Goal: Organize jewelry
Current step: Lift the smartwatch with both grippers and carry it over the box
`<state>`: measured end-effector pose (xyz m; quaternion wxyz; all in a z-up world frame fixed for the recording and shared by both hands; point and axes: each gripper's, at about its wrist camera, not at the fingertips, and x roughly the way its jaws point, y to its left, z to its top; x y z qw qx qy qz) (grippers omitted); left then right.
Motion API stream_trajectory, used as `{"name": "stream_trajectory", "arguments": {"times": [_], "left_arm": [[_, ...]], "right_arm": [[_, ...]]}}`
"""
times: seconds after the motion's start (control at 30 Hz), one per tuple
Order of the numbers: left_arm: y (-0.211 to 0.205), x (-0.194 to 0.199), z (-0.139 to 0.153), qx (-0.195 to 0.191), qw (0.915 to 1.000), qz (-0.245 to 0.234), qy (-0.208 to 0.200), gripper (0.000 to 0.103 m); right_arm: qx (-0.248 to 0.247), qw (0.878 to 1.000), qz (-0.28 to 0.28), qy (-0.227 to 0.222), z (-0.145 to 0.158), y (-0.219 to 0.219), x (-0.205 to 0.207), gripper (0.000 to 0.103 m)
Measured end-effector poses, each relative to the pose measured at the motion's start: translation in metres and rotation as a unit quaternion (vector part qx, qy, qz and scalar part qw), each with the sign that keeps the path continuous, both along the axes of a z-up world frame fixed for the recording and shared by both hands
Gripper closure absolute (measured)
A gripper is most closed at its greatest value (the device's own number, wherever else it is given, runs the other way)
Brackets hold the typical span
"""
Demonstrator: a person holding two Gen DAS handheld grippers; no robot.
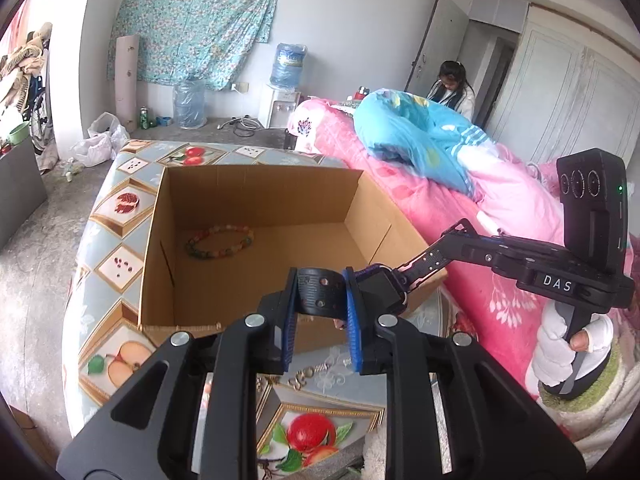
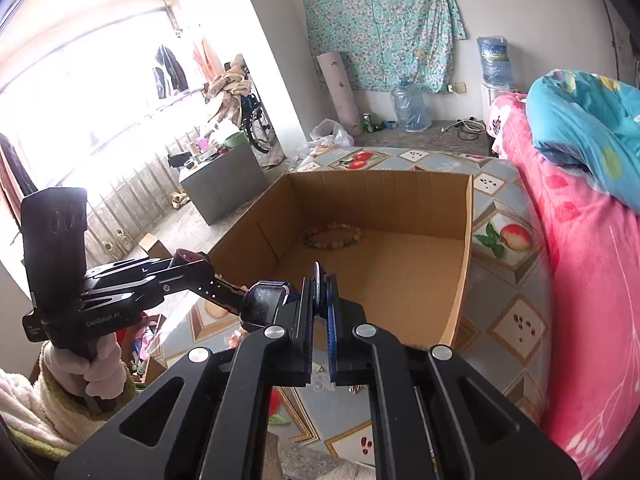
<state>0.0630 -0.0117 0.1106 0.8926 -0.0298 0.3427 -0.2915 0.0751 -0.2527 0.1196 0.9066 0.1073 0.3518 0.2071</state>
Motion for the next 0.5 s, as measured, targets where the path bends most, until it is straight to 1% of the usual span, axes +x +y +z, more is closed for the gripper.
{"name": "stream_trajectory", "arguments": {"times": [0.07,0.1,0.13,0.27,0.33,0.5], "left_arm": [[0.0,0.029,0.003,-0.007,0.9998,0.002,0.017,0.083],[0.0,0.043,0.001,-0.014,0.9994,0.001,0.032,0.083],[-0.001,0.058,-0.001,-0.019,0.9986,0.003,0.049,0.083],[-0.007,0.102,-0.015,-0.027,0.9952,0.005,0.094,0.083],[-0.012,0.12,-0.024,-0.021,0.9939,0.006,0.109,0.083],[-0.028,0.164,-0.048,0.011,0.9891,0.016,0.146,0.083]], "right_arm": [[0.002,1.0,0.001,0.013,0.003,-0.004,0.025,0.097],[0.004,1.0,0.001,0.021,0.003,-0.006,0.038,0.097],[0.005,1.0,0.001,0.029,0.003,-0.007,0.05,0.097],[0.005,0.998,-0.004,0.065,-0.008,-0.013,0.095,0.097],[-0.002,0.997,-0.003,0.081,-0.014,-0.012,0.114,0.097],[-0.041,0.994,-0.006,0.106,-0.033,-0.008,0.154,0.097]]}}
